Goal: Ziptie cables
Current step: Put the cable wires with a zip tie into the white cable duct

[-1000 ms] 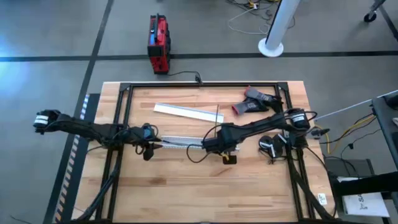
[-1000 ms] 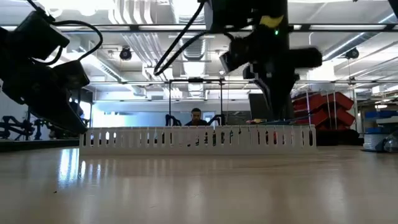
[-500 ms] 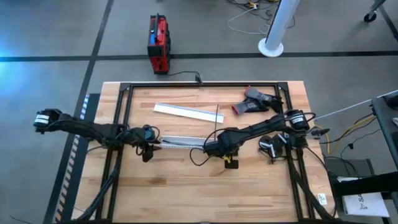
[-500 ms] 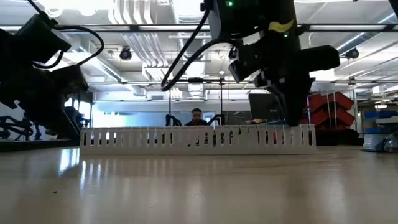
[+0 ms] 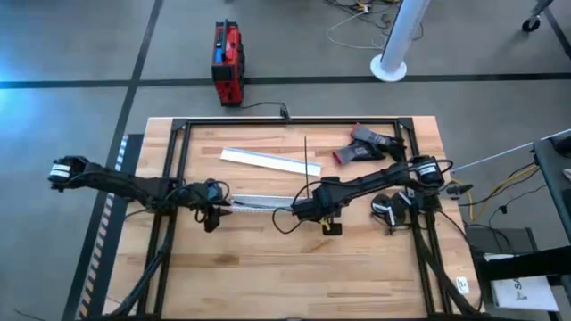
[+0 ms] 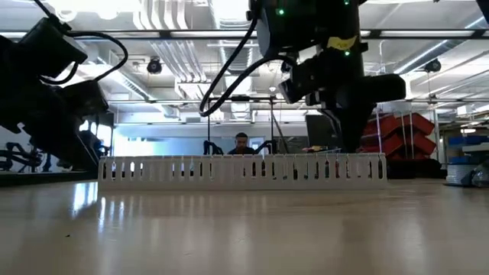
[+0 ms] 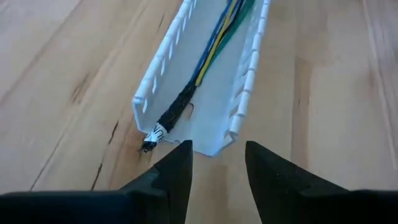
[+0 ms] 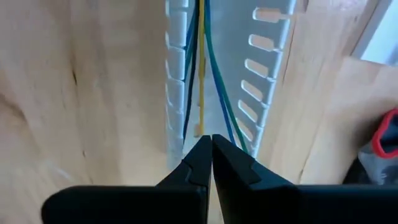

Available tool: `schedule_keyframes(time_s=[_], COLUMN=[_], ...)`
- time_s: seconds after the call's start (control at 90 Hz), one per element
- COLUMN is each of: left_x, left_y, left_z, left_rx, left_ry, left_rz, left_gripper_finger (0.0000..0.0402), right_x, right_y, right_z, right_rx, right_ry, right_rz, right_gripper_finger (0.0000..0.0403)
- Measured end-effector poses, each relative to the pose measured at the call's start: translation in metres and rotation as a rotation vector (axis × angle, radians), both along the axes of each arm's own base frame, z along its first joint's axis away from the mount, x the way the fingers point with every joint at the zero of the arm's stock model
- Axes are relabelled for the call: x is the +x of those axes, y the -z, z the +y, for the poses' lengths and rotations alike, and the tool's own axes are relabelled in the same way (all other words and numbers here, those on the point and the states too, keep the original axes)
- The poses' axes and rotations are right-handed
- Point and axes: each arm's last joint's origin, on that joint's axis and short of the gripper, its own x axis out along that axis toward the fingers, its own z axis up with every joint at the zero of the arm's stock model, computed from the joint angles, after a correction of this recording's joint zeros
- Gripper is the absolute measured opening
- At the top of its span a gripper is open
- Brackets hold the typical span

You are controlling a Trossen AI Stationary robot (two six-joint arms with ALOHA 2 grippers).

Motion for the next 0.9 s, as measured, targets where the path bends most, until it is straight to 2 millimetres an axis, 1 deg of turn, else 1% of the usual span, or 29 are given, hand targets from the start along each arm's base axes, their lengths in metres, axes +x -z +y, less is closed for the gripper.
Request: schedule_keyframes(time_s=[0.122,0.178,0.267,0.367,0.5,0.578,0.689,0.811,0.9], left_x=[0.000,0.000,0.000,0.000,0.000,0.000,0.000,0.000,0.000], left_y=[0.000,0.000,0.000,0.000,0.000,0.000,0.000,0.000,0.000], left_z=[0.000,0.000,0.000,0.000,0.000,0.000,0.000,0.000,0.000], left_rx=[-0.001,-0.002,-0.003,-0.003,-0.003,-0.004,-0.004,-0.004,-0.004], left_ry=[0.000,-0.001,-0.001,-0.001,0.000,0.000,0.000,0.000,0.000], left_rz=[0.000,0.000,-0.001,-0.001,-0.001,-0.001,-0.001,-0.001,-0.003], left_gripper_finger=[0.0130,0.0130,0.0130,0.0130,0.0130,0.0130,0.0130,0.0130,0.0130], right_x=[0.002,0.001,-0.005,-0.010,-0.013,-0.013,-0.014,-0.013,-0.012], right_y=[-0.012,-0.014,-0.014,-0.011,-0.006,-0.004,-0.005,-0.011,-0.011], right_z=[-0.002,-0.004,-0.010,-0.021,-0.031,-0.035,-0.034,-0.027,-0.024], right_rx=[-0.063,-0.094,-0.137,-0.149,-0.145,-0.113,-0.040,-0.003,0.025], right_ry=[-0.010,-0.020,-0.016,0.026,0.039,0.048,0.083,0.074,0.074], right_rz=[-0.037,-0.034,0.031,0.072,0.096,0.111,0.108,0.063,0.056], right_gripper_finger=[0.0000,0.0000,0.0000,0.0000,0.0000,0.0000,0.0000,0.0000,0.0000])
